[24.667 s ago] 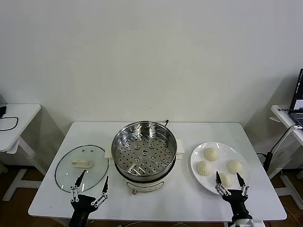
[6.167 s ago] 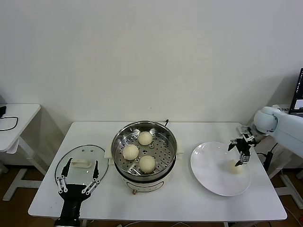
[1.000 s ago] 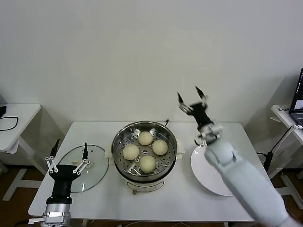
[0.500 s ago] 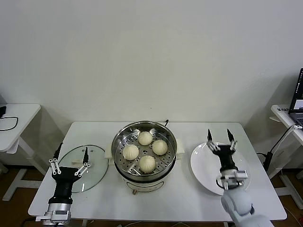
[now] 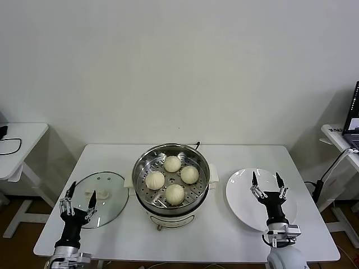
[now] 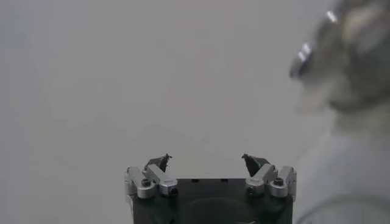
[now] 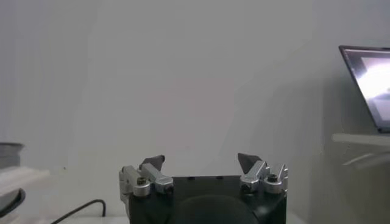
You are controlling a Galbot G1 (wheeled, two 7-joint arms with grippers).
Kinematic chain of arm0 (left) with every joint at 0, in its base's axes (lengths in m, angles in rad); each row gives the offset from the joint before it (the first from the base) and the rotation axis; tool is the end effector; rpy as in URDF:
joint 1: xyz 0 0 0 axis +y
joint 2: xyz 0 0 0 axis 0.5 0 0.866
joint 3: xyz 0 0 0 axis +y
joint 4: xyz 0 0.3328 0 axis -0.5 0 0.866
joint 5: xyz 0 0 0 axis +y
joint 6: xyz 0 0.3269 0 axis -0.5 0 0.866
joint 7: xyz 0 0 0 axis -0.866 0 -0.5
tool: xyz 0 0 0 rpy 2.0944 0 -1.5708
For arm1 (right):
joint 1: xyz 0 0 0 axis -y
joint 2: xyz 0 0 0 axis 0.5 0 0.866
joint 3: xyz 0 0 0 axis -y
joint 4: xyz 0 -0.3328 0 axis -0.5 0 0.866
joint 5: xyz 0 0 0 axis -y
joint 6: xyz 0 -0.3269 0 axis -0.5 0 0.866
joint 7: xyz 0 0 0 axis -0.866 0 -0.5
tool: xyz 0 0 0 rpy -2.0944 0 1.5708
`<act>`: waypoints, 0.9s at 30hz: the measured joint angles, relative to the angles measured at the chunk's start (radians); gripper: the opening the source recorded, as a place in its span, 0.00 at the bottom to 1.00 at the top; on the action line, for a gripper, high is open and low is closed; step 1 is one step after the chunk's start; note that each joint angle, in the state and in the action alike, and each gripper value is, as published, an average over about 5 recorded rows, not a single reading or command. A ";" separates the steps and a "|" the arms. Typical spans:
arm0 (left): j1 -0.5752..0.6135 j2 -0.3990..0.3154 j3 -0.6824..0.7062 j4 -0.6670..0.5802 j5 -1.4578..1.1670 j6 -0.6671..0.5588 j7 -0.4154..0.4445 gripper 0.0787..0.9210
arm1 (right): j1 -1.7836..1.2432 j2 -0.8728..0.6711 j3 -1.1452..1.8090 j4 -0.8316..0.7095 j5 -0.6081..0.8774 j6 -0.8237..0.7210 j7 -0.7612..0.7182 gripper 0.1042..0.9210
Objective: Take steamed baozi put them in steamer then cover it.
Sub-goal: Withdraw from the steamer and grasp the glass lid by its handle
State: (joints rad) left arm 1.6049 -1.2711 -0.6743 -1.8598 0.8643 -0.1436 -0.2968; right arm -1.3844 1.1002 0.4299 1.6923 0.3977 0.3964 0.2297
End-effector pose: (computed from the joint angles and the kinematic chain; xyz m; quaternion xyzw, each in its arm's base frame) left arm 0.1490 0.1157 -0.3464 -0.0382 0.8284 0.5581 0.0292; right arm 0.2139 -0.1059 -0.3665 0.0391 0.9971 0.0006 0.0652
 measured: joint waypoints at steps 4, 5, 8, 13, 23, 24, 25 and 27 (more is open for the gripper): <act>-0.020 0.002 0.003 0.058 0.149 0.010 -0.010 0.88 | -0.014 0.007 0.003 0.000 -0.002 0.000 -0.004 0.88; -0.026 0.003 0.005 0.073 0.179 0.012 -0.012 0.88 | -0.017 0.009 0.004 0.000 -0.003 0.001 -0.005 0.88; -0.045 0.005 0.008 0.115 0.254 0.015 -0.020 0.88 | -0.025 0.016 0.009 0.000 -0.005 0.002 -0.008 0.88; -0.088 0.013 0.012 0.188 0.345 0.020 -0.034 0.88 | -0.038 0.027 0.013 0.000 -0.010 0.004 -0.014 0.88; -0.194 0.032 0.026 0.331 0.439 0.022 -0.044 0.88 | -0.045 0.045 0.011 -0.011 -0.029 0.006 -0.021 0.88; -0.204 0.034 0.027 0.344 0.444 0.022 -0.044 0.88 | -0.045 0.047 0.011 -0.012 -0.030 0.006 -0.022 0.88; -0.213 0.036 0.029 0.355 0.448 0.021 -0.044 0.88 | -0.046 0.048 0.011 -0.014 -0.031 0.006 -0.022 0.88; -0.230 0.038 0.032 0.375 0.456 0.021 -0.045 0.88 | -0.046 0.050 0.011 -0.017 -0.034 0.006 -0.023 0.88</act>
State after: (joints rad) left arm 1.3749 -1.2336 -0.6420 -1.4847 1.3198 -0.1226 -0.3414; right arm -1.4306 1.1500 0.4405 1.6749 0.3639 0.4021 0.2071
